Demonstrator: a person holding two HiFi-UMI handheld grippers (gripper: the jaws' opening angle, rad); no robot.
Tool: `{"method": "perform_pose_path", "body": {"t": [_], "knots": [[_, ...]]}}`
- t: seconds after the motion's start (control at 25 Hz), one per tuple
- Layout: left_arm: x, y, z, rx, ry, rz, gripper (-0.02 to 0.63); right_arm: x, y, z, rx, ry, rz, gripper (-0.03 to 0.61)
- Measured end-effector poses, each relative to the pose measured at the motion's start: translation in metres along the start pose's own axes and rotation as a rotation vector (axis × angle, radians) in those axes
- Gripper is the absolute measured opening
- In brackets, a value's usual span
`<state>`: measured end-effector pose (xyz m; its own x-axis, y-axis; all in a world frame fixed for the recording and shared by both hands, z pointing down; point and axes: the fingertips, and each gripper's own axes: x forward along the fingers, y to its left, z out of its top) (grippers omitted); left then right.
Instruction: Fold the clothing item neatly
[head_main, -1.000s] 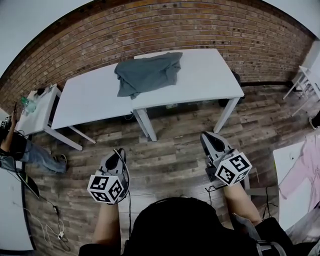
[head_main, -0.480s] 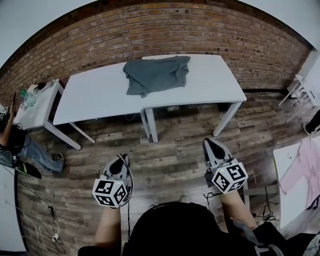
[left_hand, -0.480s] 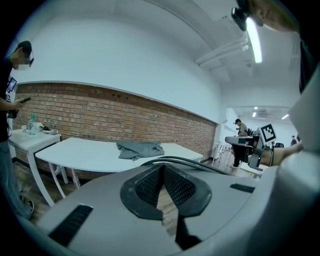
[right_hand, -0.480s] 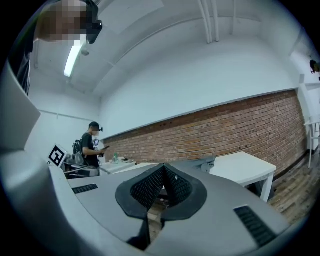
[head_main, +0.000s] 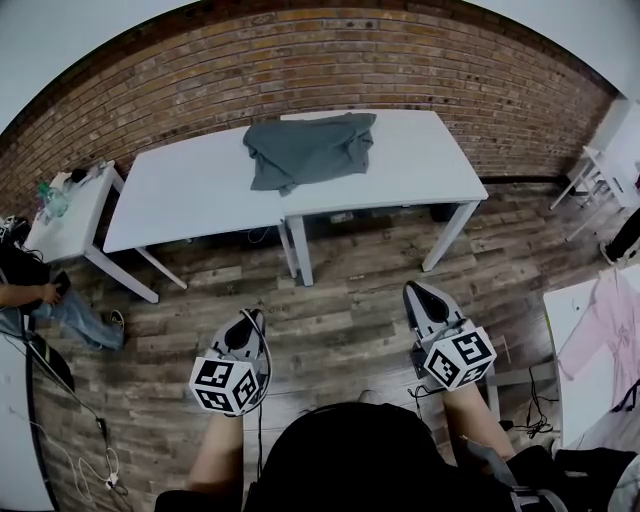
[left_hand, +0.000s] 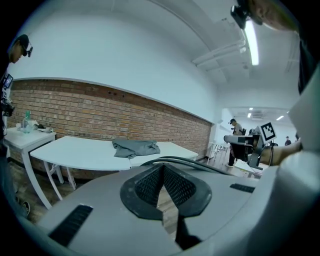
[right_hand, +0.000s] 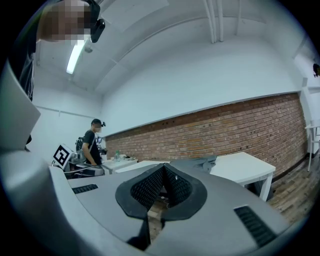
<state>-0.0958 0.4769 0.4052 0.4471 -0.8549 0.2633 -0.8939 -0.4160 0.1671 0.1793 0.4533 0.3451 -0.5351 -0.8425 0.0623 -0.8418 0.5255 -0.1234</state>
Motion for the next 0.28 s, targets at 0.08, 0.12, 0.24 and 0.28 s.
{"method": "perform_pose_path", "body": {"t": [0.08,0.12,0.24,0.28], "knots": [[-0.0003,-0.0039,-0.0003,0.012,0.002,-0.006,-0.003,-0.0019,0.0009,0.0010,-0.003,-0.001,0.006,0.000],[-0.0007,-0.0055,-0.0005,0.017,0.003,-0.007,-0.003,-0.0027,0.0016,0.0010,-0.004,-0.001,0.010,0.000],[-0.0012,-0.0098,-0.0016,0.023,0.005,-0.008,-0.003,-0.0057,0.0017,-0.0003,-0.003,0.003,0.016,0.000],[-0.0012,-0.0113,-0.0021,0.024,0.006,-0.009,-0.003,-0.0069,0.0014,-0.0008,-0.002,0.005,0.017,0.000]]}}
